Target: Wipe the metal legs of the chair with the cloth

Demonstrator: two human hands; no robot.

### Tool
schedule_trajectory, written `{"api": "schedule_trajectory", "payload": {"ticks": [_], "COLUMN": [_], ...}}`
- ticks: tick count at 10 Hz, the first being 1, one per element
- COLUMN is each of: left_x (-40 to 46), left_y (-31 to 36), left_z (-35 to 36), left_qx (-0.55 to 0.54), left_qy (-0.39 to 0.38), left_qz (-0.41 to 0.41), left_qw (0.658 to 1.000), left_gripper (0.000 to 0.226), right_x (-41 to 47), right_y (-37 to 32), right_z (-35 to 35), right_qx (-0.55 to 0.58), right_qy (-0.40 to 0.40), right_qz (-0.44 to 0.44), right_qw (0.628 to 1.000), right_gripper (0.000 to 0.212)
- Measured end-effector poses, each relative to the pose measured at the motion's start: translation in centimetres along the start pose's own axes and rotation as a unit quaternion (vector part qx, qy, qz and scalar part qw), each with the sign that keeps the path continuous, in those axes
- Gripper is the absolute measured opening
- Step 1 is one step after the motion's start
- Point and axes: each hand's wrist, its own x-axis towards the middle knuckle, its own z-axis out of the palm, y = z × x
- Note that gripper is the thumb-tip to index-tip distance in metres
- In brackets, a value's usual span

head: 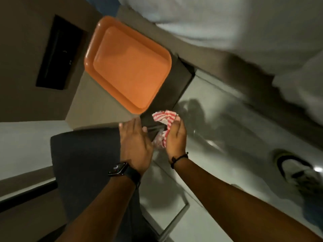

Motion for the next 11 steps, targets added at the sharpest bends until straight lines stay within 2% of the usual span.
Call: {"api": "schedule_trajectory", "payload": {"ticks": [1,2,3,4,5,6,7,8,9,10,11], "left_x": [0.2,1.6,4.3,7.6,11.8,16.3,19.3,21.1,21.2,20.9,20.2], "left_y": [2.7,5.7,6.1,3.6,0.5,-1.7,-3.9,-5.8,-6.3,-6.6,-6.6], "left_z": [-3.4,-9.3,-15.7,-20.3,-20.3,-16.7,-10.9,-4.7,-1.3,0.7,1.1], "left_qx": [-0.249,-0.508,-0.701,-0.82,-0.789,-0.689,-0.6,-0.427,-0.256,-0.113,-0.086], "left_qy": [-0.037,-0.065,-0.035,0.016,0.021,0.035,0.023,0.04,0.065,0.097,0.064], "left_qz": [-0.065,-0.176,-0.252,-0.25,-0.258,-0.301,-0.298,-0.269,-0.203,-0.164,-0.168], "left_qw": [0.966,0.841,0.666,0.514,0.557,0.658,0.742,0.862,0.943,0.975,0.98], "left_gripper": [0.037,0.036,0.041,0.047,0.039,0.03,0.024,0.023,0.072,0.084,0.092], "right_x": [-1.1,-1.5,-1.0,0.9,3.4,7.5,12.1,15.6,17.3,17.6,17.1], "right_y": [-7.0,-14.0,-21.3,-26.2,-26.7,-23.7,-19.1,-15.0,-12.9,-12.3,-13.0], "right_z": [-0.1,2.4,6.6,11.1,15.1,17.4,17.9,17.0,16.2,16.0,16.2], "right_qx": [-0.108,-0.228,-0.346,-0.475,-0.58,-0.624,-0.703,-0.751,-0.772,-0.781,-0.789], "right_qy": [-0.08,-0.206,-0.307,-0.379,-0.412,-0.421,-0.404,-0.409,-0.398,-0.386,-0.39], "right_qz": [-0.12,-0.224,-0.331,-0.369,-0.347,-0.336,-0.314,-0.29,-0.337,-0.355,-0.328], "right_qw": [0.984,0.925,0.823,0.703,0.611,0.566,0.494,0.43,0.364,0.339,0.344], "right_gripper": [0.039,0.034,0.04,0.053,0.067,0.071,0.075,0.073,0.074,0.077,0.077]}}
